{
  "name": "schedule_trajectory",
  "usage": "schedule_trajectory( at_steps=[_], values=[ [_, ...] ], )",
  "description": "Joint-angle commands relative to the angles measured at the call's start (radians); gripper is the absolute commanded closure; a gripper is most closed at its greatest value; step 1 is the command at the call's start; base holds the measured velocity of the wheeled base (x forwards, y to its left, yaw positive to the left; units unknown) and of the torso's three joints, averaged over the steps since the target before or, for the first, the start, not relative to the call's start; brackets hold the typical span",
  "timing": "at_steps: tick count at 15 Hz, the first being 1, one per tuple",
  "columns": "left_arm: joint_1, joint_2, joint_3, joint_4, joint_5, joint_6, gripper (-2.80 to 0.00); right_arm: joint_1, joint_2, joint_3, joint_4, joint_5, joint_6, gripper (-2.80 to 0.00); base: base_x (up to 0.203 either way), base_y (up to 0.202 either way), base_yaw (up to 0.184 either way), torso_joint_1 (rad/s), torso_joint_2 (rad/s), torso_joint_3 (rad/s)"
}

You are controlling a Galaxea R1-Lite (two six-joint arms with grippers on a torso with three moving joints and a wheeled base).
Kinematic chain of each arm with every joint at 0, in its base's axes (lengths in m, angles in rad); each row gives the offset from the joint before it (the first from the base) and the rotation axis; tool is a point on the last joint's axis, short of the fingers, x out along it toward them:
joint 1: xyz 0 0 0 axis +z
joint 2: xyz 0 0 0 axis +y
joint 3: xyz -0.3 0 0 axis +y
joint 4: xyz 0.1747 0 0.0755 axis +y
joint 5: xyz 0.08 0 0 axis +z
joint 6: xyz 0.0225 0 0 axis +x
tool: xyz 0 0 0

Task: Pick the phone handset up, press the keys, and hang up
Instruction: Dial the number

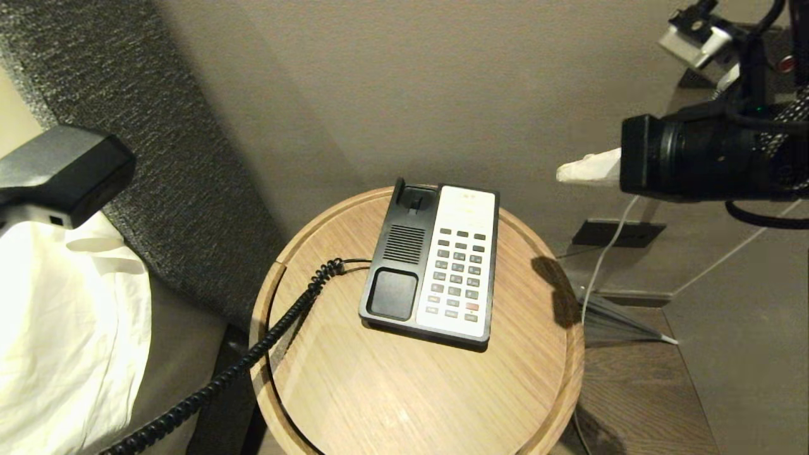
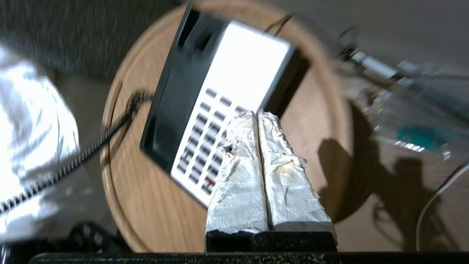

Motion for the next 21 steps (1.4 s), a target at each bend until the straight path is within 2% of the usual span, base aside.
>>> schedule_trajectory(
  at_steps=[1,3,8,11,21],
  values=[
    [0.0,0.004,-0.004,0.003,0.002,-0.004,0.0,0.05,0.043,0.021,0.001,0.001,0.006,0.0,0.0,0.0,0.0,0.0,0.0,0.0],
    [0.0,-0.001,0.003,0.003,0.002,-0.004,0.0,0.088,0.079,0.039,-0.001,-0.003,0.027,0.0,0.0,0.0,0.0,0.0,0.0,0.0],
    [0.0,-0.001,0.01,0.001,0.002,-0.004,0.0,0.109,0.139,0.079,-0.043,-0.007,0.032,0.0,0.0,0.0,0.0,0.0,0.0,0.0],
    [0.0,-0.022,0.024,0.003,0.002,-0.007,0.0,0.119,0.176,0.127,-0.138,-0.052,0.031,0.0,0.0,0.0,0.0,0.0,0.0,0.0],
    [0.0,-0.036,0.027,0.003,0.002,-0.015,0.0,0.121,0.196,0.131,-0.142,-0.059,0.031,0.0,0.0,0.0,0.0,0.0,0.0,0.0]
  ],
)
